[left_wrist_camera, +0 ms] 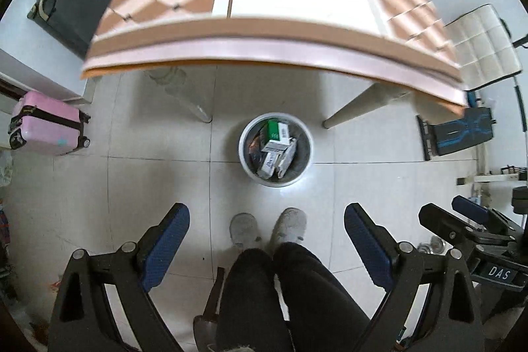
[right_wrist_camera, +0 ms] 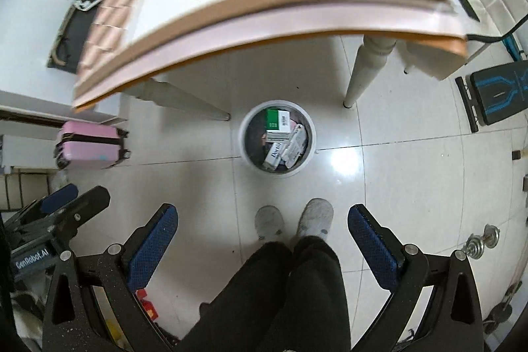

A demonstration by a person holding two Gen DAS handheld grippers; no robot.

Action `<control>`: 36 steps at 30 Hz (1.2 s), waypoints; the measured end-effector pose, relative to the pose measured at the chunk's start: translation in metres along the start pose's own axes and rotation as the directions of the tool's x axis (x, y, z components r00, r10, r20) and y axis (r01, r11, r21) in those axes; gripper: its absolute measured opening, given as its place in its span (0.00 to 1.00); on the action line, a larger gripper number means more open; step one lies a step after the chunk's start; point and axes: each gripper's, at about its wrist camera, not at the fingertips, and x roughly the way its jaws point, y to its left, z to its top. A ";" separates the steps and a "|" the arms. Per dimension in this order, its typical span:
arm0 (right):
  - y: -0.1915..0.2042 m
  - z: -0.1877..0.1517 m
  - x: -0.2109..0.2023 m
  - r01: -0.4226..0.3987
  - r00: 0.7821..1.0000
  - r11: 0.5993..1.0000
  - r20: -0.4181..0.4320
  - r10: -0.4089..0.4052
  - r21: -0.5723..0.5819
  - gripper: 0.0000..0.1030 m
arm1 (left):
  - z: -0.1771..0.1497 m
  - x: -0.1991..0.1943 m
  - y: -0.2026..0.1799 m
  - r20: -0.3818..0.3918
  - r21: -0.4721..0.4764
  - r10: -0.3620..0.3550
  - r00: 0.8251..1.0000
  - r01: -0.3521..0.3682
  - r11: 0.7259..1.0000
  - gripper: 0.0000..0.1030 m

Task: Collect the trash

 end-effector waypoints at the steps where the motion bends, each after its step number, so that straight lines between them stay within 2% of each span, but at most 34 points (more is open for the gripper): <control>1: 0.002 -0.003 -0.014 -0.010 1.000 1.000 0.006 0.010 -0.004 1.00 | 0.000 -0.008 -0.003 0.005 0.003 -0.009 1.000 0.009 1.000 0.93; 10: 0.016 -0.026 -0.134 -0.087 0.994 0.996 0.062 0.089 -0.027 1.00 | -0.013 -0.101 -0.015 0.080 0.034 -0.107 0.991 0.105 0.994 0.93; 14: 0.027 -0.034 -0.172 -0.120 0.989 0.992 0.076 0.123 -0.051 1.00 | -0.016 -0.132 -0.022 0.110 0.032 -0.166 0.980 0.164 0.986 0.93; 19: 0.036 -0.041 -0.210 -0.162 0.981 0.984 0.097 0.169 -0.072 1.00 | -0.023 -0.163 -0.026 0.146 0.046 -0.209 0.967 0.204 0.978 0.93; 25: 0.045 -0.048 -0.238 -0.196 0.972 0.976 0.112 0.207 -0.098 1.00 | -0.031 -0.187 -0.028 0.170 0.055 -0.247 0.954 0.241 0.969 0.93; 34: 0.059 -0.054 -0.249 -0.224 0.967 0.966 0.097 0.236 -0.127 1.00 | -0.039 -0.202 -0.024 0.196 0.048 -0.278 0.940 0.274 0.961 0.93; 36: 0.062 -0.054 -0.249 -0.223 0.967 0.966 0.097 0.237 -0.130 1.00 | -0.040 -0.203 -0.022 0.197 0.048 -0.291 0.936 0.287 0.957 0.98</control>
